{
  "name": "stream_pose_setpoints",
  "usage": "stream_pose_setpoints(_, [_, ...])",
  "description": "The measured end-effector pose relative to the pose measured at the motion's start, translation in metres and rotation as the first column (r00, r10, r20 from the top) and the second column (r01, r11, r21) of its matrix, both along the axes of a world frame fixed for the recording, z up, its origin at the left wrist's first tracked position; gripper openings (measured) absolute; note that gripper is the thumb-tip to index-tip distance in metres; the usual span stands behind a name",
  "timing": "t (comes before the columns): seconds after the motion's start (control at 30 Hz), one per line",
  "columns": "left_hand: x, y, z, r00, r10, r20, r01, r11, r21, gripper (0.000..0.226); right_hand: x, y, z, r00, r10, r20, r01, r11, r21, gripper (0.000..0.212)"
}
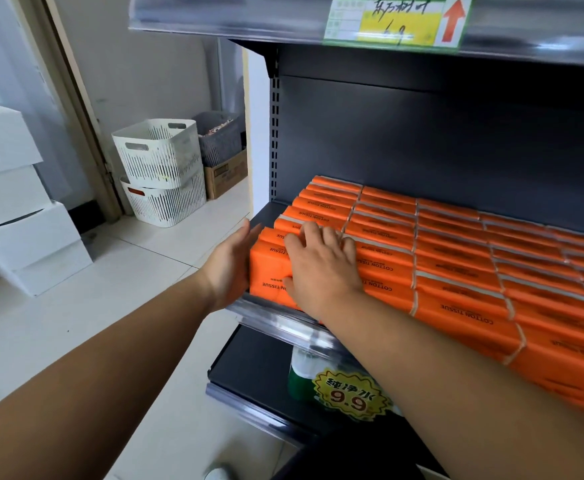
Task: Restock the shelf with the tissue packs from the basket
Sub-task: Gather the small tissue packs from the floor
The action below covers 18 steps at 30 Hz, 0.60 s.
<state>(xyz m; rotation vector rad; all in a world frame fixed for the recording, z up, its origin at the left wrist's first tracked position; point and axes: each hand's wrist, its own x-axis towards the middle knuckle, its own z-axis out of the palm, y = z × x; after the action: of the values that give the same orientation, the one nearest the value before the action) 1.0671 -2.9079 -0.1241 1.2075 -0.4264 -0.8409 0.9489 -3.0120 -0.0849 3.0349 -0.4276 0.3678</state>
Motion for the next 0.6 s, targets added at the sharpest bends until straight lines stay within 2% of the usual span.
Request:
stream_pose_setpoints(0.07, [-0.004,-0.007,0.0,0.998,0.064,-0.01,-0.064,0.998,-0.021,0.05,0.0,0.0,0.0,1.0,0.005,-0.012,-0.005,1.0,0.017,0.051])
stream_pose_setpoints(0.33, [-0.005,-0.014,0.001,0.999,0.017,0.037,-0.018,0.999,0.032,0.052,-0.004,-0.007,0.005,0.998,0.034,-0.053,-0.03,0.997,0.075,0.049])
stream_pose_setpoints(0.47, [-0.005,-0.019,0.012,0.997,0.058,0.045,-0.058,0.998,-0.012,0.047,-0.006,-0.014,0.008,0.999,-0.031,-0.025,0.032,0.999,0.044,0.062])
stream_pose_setpoints(0.6, [-0.008,-0.024,0.016,0.995,0.044,0.085,-0.048,0.998,0.041,0.043,-0.008,-0.03,0.008,0.971,-0.101,-0.218,0.13,0.984,0.122,0.08])
